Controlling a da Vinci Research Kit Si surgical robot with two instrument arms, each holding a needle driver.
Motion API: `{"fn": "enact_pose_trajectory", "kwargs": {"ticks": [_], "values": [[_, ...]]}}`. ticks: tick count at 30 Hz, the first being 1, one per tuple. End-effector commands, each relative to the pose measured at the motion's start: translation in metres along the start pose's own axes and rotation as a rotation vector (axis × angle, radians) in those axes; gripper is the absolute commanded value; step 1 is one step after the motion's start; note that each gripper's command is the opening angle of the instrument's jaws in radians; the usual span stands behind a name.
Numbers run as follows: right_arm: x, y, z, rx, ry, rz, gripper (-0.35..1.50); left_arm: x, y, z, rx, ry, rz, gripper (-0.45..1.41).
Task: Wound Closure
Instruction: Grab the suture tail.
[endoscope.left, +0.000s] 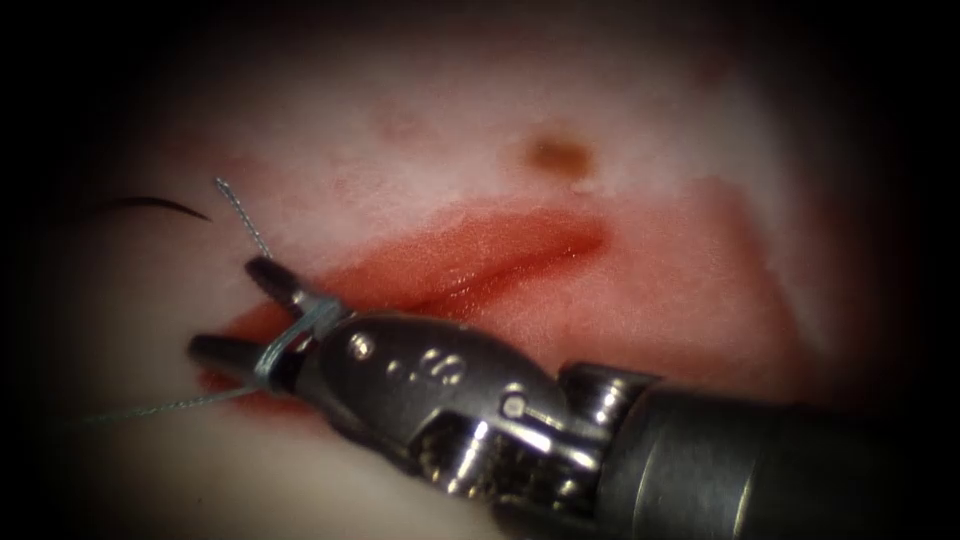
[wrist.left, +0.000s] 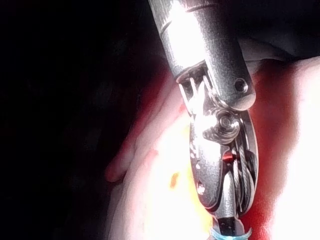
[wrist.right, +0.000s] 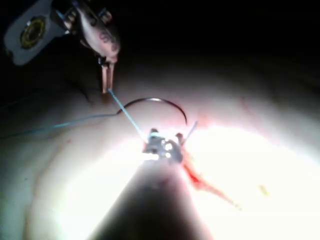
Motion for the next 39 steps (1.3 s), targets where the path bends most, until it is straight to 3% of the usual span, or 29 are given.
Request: {"fn": "enact_pose_trajectory", "kwargs": {"ticks": [1,4,14,19,29,36,39], "values": [[0.0008,-0.0002,0.0010,0.005,-0.004,-0.003,0.47,-0.0010,0.0005,-0.0006,-0.006,-0.006,-0.003,-0.45],[0.0002,-0.0002,0.0011,0.005,-0.024,-0.006,0.42,-0.0012,0.0002,-0.0002,-0.007,-0.004,-0.009,-0.45],[0.0005,0.0000,0.0010,0.007,-0.022,0.011,0.61,-0.0007,0.0010,-0.0018,-0.009,-0.011,-0.001,-0.45],[0.0013,-0.0001,0.0007,0.009,-0.018,0.022,0.52,-0.0007,0.0009,-0.0020,-0.009,-0.012,-0.002,-0.45],[0.0022,-0.0001,0.0004,0.011,-0.012,0.036,0.59,-0.0006,0.0009,-0.0024,-0.009,-0.016,0.000,-0.45],[0.0033,-0.0002,0.0000,0.013,-0.001,0.042,0.62,-0.0003,0.0011,-0.0043,-0.035,-0.040,0.004,-0.45],[0.0033,-0.0002,0.0000,0.013,-0.002,0.043,0.54,-0.0003,0.0011,-0.0044,-0.040,-0.037,-0.003,-0.45]]}}
